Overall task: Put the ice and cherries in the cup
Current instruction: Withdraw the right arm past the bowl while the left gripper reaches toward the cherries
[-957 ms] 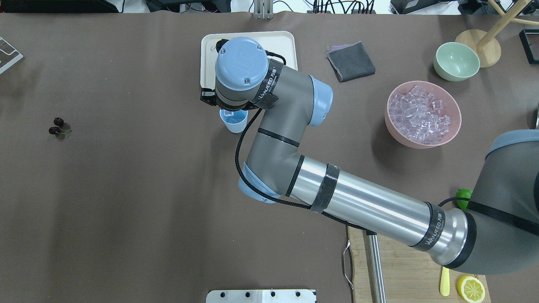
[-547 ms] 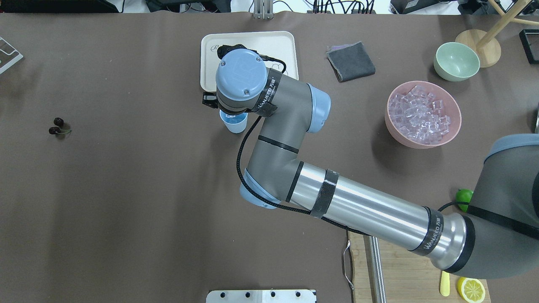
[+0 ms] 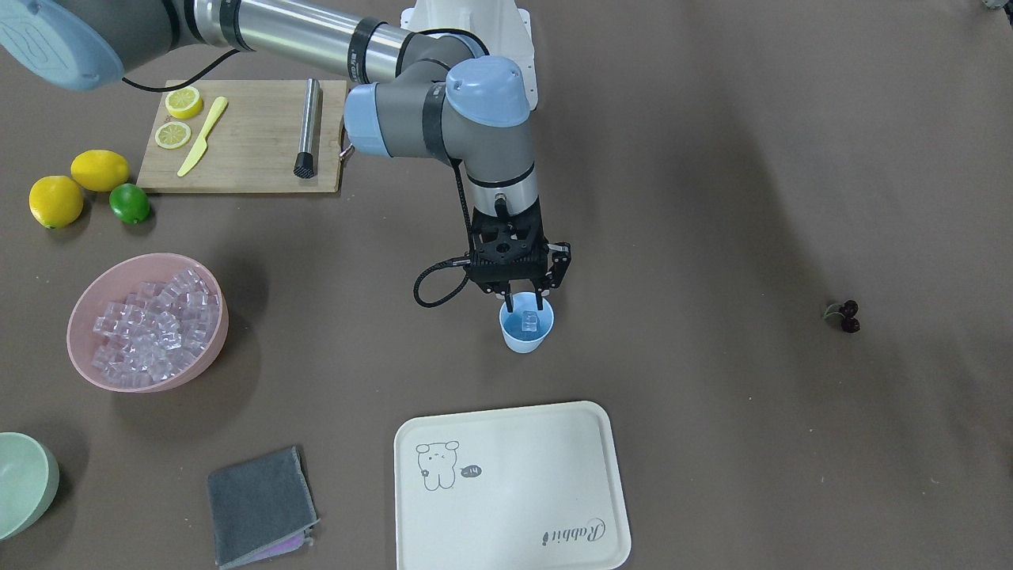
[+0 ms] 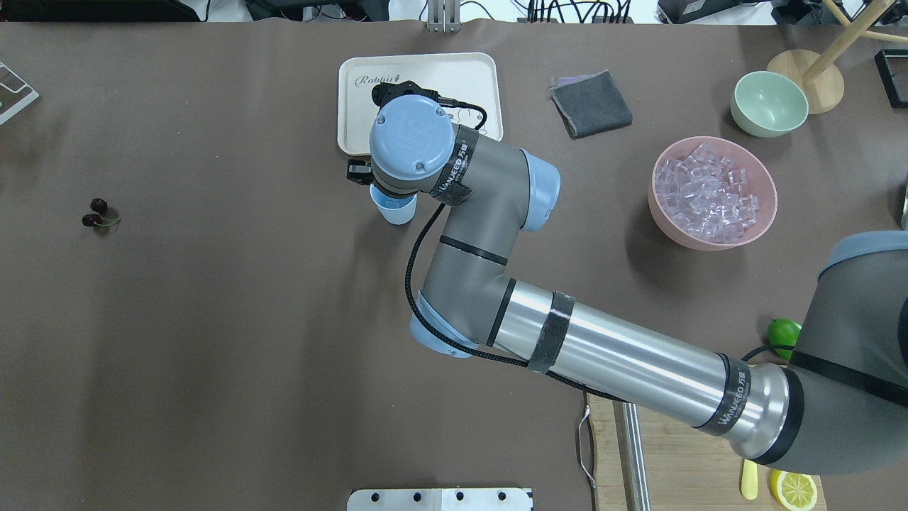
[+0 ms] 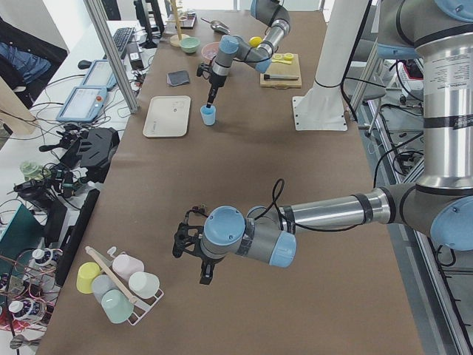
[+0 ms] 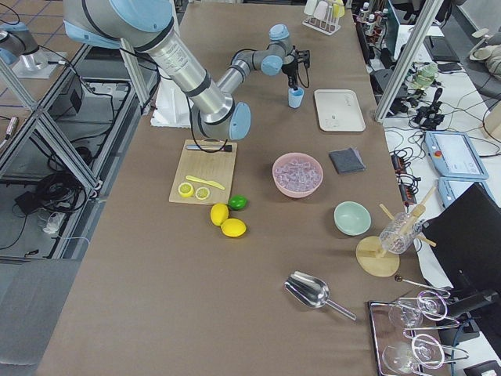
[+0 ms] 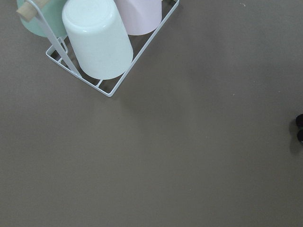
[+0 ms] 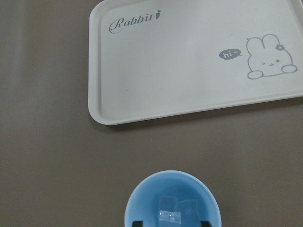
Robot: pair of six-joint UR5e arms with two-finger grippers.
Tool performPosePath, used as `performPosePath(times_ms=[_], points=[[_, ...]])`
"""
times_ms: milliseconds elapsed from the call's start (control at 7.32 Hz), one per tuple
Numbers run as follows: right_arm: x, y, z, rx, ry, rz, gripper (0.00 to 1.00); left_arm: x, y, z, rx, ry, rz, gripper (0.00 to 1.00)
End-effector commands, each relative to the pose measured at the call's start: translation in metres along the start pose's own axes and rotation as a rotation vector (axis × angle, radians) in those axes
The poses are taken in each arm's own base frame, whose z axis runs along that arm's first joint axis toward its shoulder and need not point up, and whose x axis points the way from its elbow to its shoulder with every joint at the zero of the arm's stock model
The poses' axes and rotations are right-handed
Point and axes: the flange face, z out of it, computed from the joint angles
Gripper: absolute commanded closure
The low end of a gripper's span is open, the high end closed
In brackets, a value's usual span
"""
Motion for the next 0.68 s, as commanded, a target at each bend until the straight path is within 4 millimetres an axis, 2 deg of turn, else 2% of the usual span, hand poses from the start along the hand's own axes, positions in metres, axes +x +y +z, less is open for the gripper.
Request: performPosePath(times_ms=[0,137,273,547], points=[[0.038,0.014,-0.021,-0.001,-0.029,-0.093,0.01,0.023,-0.02,0.003,0.008,0.013,-0.087,0.02],[0.095,0.029,-0.041,-0.006,-0.04,-0.153,0.01,0.055,-0.026,0.031,-0.016,0.027,-0.077,0.02],[0.155,0.023,-0.068,-0.017,-0.048,-0.171,0.01,0.089,-0.045,0.051,-0.038,0.035,-0.076,0.02],[0.295,-0.006,-0.111,-0.101,-0.019,-0.253,0.01,0.17,-0.069,0.114,-0.104,0.022,0.05,0.03]])
